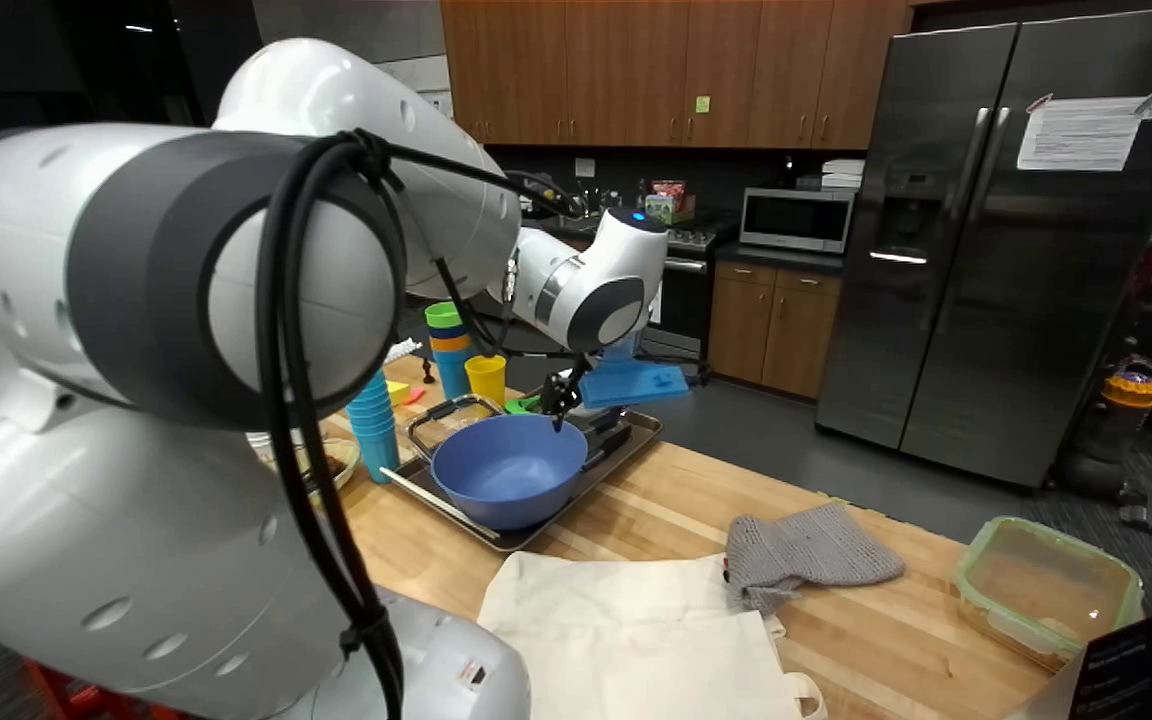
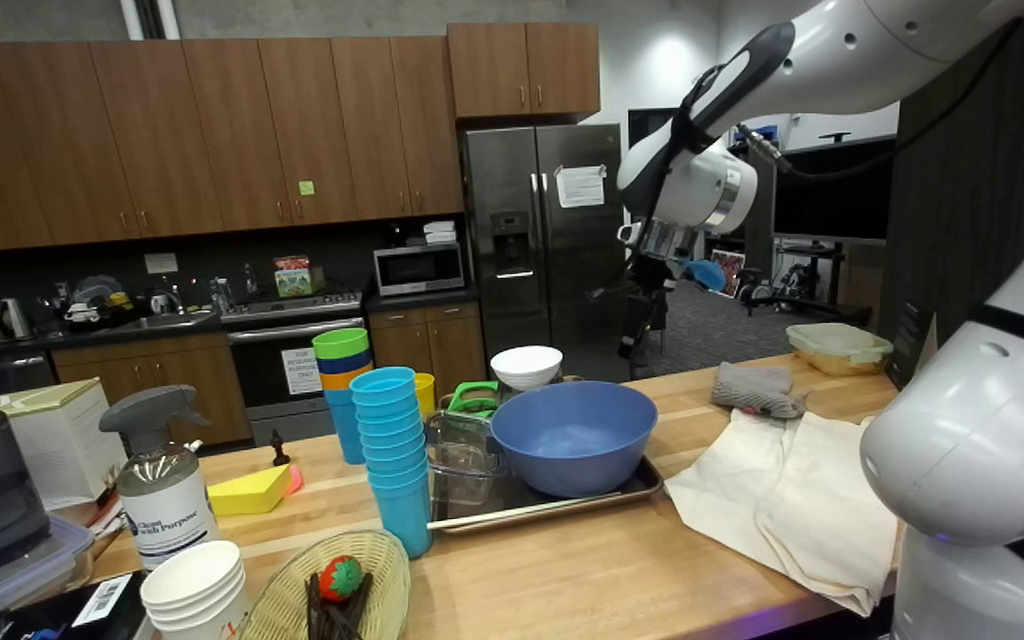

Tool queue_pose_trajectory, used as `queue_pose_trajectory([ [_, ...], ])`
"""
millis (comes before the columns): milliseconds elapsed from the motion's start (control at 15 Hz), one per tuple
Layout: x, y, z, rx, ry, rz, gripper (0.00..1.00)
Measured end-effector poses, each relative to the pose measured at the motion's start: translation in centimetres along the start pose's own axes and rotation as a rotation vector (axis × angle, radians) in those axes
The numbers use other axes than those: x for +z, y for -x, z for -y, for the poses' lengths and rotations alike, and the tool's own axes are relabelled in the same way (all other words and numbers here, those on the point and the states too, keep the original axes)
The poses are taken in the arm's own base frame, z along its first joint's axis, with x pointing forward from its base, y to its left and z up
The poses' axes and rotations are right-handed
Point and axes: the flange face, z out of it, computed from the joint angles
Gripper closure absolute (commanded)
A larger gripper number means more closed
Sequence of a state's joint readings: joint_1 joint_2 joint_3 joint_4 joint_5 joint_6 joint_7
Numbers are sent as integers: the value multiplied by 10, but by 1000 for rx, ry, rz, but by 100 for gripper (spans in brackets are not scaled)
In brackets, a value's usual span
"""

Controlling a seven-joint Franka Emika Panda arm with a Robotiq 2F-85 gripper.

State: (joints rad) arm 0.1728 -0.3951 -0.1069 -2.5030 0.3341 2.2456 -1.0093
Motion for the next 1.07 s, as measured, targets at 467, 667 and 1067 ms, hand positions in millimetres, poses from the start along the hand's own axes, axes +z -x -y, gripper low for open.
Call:
queue_pose_trajectory([
  [467, 2, -13, 5, 365, 30, -97, 0],
  [667, 3, -16, 7, 523, 49, -118, 0],
  [1067, 10, -18, 17, 751, 3, -78, 0],
])
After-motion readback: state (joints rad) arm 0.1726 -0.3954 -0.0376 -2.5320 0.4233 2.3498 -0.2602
